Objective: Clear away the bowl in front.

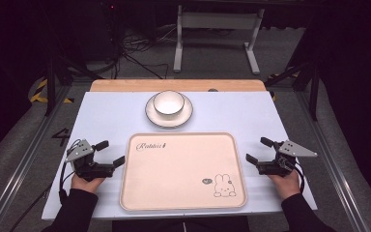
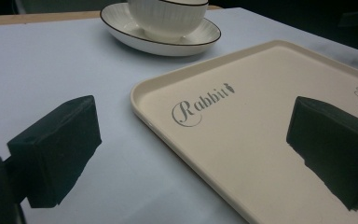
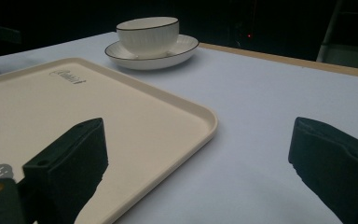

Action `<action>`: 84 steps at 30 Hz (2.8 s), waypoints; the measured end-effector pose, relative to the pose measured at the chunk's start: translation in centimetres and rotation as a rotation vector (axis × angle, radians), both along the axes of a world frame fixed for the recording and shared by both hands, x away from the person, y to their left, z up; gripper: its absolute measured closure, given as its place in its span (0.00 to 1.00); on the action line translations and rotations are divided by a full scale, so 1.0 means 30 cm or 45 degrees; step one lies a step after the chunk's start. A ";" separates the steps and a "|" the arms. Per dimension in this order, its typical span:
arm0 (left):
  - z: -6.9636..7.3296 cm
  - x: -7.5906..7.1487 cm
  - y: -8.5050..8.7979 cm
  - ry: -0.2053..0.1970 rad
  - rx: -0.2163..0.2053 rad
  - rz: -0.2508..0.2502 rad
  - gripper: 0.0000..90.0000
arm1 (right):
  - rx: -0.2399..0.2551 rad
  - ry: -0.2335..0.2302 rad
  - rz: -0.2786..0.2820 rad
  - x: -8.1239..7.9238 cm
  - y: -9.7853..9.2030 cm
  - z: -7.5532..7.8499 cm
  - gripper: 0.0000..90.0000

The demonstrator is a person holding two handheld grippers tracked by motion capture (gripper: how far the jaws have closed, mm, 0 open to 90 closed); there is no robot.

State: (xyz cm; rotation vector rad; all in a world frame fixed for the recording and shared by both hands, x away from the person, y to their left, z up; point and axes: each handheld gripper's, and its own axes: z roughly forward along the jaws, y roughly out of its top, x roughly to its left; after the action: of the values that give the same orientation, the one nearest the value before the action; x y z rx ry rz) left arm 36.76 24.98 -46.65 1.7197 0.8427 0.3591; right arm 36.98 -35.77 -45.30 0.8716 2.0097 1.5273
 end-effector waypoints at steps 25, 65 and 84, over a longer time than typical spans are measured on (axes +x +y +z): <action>0.112 -0.030 -0.016 -0.073 -0.069 0.001 0.05 | -0.016 0.014 0.001 0.003 0.005 -0.001 0.06; 0.292 -0.015 -0.026 -0.114 -0.034 -0.037 0.04 | -0.007 0.023 -0.001 0.005 0.002 -0.001 0.06; 0.368 0.081 -0.122 -0.133 -0.022 -0.078 0.06 | 0.009 0.021 -0.002 0.006 -0.002 -0.002 0.06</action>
State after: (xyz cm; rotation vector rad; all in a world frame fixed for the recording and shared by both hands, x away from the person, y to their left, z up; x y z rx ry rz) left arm 39.21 21.32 -35.63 1.6923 0.7139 0.3952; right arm 37.17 -35.82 -45.35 0.8912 2.0162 1.5318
